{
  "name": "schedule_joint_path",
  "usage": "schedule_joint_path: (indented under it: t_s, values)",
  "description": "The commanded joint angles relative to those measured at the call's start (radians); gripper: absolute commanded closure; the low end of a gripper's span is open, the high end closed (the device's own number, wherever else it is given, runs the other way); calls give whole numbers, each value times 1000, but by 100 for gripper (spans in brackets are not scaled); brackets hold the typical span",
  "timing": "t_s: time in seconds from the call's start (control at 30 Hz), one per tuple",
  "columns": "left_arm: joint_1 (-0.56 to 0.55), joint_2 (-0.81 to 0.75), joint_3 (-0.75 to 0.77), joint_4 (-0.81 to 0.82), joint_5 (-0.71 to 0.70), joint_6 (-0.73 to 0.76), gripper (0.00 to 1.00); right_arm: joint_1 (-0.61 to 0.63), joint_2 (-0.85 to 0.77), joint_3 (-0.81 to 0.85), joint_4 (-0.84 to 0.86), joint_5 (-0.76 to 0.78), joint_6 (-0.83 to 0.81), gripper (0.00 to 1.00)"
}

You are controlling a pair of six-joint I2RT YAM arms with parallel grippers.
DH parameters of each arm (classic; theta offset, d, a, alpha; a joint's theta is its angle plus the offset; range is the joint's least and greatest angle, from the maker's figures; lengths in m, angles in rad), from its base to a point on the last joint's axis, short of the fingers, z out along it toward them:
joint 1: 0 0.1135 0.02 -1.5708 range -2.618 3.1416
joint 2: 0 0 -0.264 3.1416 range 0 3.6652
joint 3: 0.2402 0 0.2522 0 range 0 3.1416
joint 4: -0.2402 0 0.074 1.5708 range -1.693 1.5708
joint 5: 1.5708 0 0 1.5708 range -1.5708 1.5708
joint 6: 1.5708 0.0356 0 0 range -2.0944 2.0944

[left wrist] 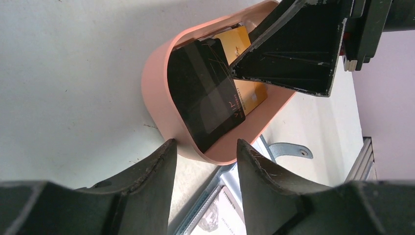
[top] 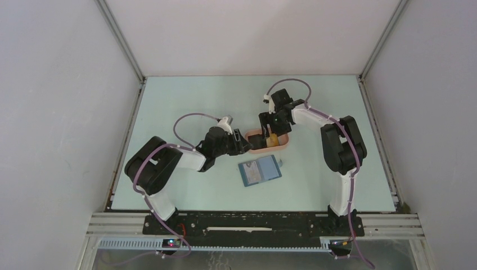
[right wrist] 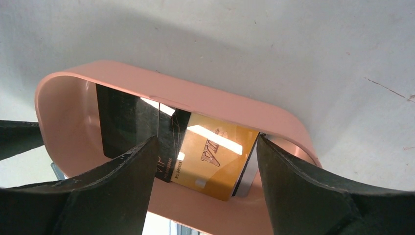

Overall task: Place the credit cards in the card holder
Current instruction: Pick up the credit card from the storage box.

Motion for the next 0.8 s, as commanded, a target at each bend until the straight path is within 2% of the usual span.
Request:
schedule_joint_path:
  t_s: [0.0,0.13,0.77]
  values:
    - [-4,14,53,16,26,-11,47,8,-8,-11,-4,24,31,17]
    - [-5,21,58,16,27,-12,48,12,-10,-19,-1,22,52,16]
    - [-10,64,93,13,51,-15,55,-77,34,-31,25,-358,138,23]
